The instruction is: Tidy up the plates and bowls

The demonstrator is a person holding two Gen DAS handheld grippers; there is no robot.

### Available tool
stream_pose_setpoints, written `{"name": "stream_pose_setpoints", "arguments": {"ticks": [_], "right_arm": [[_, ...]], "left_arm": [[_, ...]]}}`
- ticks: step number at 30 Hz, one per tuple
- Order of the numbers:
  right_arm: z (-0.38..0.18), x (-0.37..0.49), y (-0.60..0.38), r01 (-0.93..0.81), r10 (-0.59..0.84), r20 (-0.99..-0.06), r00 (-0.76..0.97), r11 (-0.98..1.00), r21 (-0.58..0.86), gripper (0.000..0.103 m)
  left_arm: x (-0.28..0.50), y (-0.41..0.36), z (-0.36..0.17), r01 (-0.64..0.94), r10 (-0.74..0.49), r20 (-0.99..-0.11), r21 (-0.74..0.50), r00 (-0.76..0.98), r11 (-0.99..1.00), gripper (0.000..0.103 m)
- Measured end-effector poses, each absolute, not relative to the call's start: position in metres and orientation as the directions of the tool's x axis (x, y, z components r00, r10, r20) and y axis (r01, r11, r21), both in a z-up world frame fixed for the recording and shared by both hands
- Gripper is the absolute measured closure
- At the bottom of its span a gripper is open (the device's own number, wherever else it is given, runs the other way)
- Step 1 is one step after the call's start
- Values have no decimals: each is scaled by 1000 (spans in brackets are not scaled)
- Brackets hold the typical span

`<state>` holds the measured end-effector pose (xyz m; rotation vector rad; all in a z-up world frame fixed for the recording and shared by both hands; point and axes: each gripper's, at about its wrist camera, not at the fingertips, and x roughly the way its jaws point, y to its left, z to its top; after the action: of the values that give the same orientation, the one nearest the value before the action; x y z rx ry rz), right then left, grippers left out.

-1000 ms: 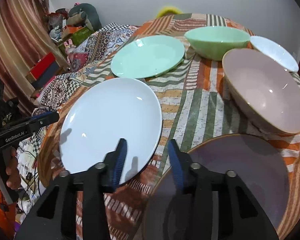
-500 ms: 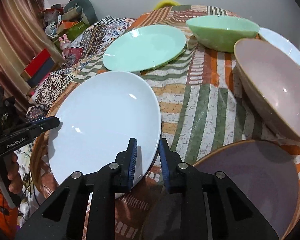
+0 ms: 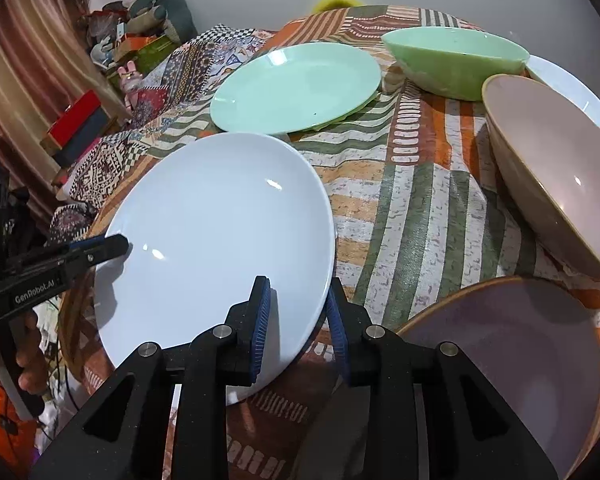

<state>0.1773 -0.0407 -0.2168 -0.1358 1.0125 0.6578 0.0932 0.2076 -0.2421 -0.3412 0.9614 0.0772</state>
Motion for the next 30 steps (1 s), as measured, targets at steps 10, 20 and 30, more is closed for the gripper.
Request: {"name": "stream_pose_setpoints", "arguments": {"ticks": [10, 20, 30], "right_arm": [[-208, 161, -46, -567, 442, -807, 391, 806, 167, 76], [-193, 146, -53, -574, 453, -786, 420, 804, 157, 76], [-170, 130, -77, -558, 451, -751, 482, 819, 134, 76]], "left_arm": [[73, 197, -228, -209, -92, -801, -262, 592, 942, 82], [57, 182, -205, -180, -84, -781, -245, 619, 953, 82], [47, 153, -177, -122, -107, -750, -244, 653, 962, 82]]}}
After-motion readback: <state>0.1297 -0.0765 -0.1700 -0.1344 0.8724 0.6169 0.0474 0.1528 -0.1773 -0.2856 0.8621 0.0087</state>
